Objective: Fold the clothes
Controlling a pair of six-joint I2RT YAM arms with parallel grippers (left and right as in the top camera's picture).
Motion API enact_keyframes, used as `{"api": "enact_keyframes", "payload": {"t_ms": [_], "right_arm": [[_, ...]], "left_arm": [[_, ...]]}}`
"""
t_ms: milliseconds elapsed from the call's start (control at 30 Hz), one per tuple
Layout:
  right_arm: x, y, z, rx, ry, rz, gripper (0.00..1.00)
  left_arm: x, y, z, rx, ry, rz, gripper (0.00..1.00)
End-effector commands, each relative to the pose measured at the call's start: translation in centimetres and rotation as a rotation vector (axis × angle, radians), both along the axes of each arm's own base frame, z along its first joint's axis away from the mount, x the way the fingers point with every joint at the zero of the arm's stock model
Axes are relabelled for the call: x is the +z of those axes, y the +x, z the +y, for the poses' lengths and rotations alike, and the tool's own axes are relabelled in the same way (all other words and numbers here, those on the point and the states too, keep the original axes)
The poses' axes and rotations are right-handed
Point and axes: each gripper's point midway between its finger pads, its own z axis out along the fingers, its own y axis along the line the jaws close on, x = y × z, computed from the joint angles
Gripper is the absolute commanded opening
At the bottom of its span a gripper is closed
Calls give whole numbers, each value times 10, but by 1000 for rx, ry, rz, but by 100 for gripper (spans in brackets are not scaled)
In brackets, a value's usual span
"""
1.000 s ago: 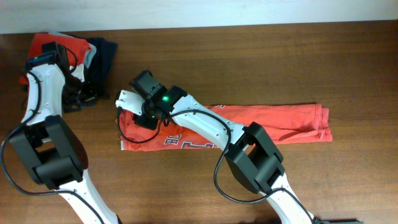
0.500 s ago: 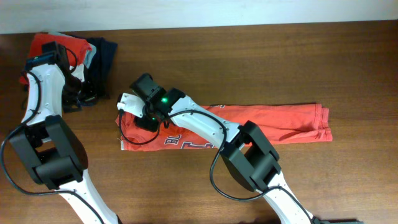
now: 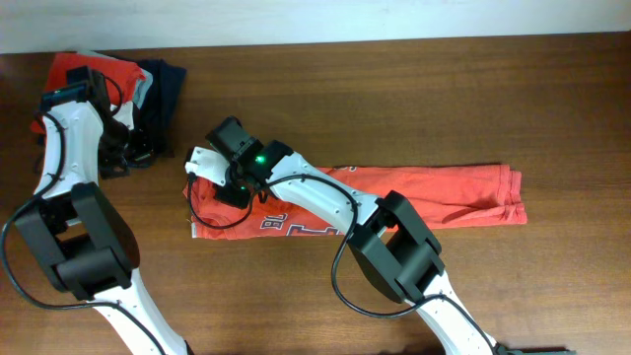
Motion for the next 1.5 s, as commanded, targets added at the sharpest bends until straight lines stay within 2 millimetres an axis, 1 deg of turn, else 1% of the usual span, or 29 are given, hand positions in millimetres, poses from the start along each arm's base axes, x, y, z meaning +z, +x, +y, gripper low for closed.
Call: {"api": "enact_keyframes", "payload": {"t_ms": [0,200,267,400,500,567,633,733,767,833,900,933,1000,1067,1133,1200,1233,1267,1300,1333,1400,1433,1467], "right_arm": [[54,1,7,8,82,-56,4],[61,-17,18,82,152,20,4],[63,-20,19,92,163,30,4],[63,-18,18,88,160,26,4],[57,-11,14,59,130,2,4],[52,-7,11,43,110,-11,7],[46,-5,11,39,101,-11,11],[35,-3,14,38,100,-10,14],[30,-2,15,38,98,-8,17],[23,0,17,38,98,-7,30],[20,1,19,38,103,-12,34],[21,3,20,39,111,-20,38],[25,8,23,33,125,-44,40],[42,16,22,14,138,-82,39],[72,23,19,-25,178,-89,39],[101,30,12,-79,218,-85,40],[115,33,7,-107,234,-78,40],[122,34,1,-130,240,-66,40],[126,34,-6,-152,235,-46,40],[124,30,-10,-151,223,-22,38],[117,20,-15,-137,197,37,27],[109,13,-18,-127,178,80,14],[100,7,-19,-121,157,115,4]], "left_arm": [[21,6,2,10,16,-55,99],[21,6,2,10,16,-55,100],[21,6,2,11,16,-55,99],[21,6,2,10,16,-55,99],[21,6,2,10,16,-55,99],[21,6,2,10,16,-55,99],[21,6,2,11,16,-55,99],[21,6,2,10,16,-55,100],[21,6,2,10,16,-55,99],[21,6,2,10,16,-55,99],[21,6,2,10,16,-55,99],[21,6,2,10,16,-55,99],[21,6,2,10,16,-55,99],[21,6,2,10,16,-55,99],[21,6,2,10,16,-55,99],[21,6,2,10,16,-55,99],[21,6,2,10,16,-55,99],[21,6,2,10,16,-55,99],[21,6,2,10,16,-55,99],[21,6,2,10,16,-55,99],[21,6,2,10,16,-55,99],[21,6,2,10,16,-55,99],[21,6,2,10,16,-55,99]]}}
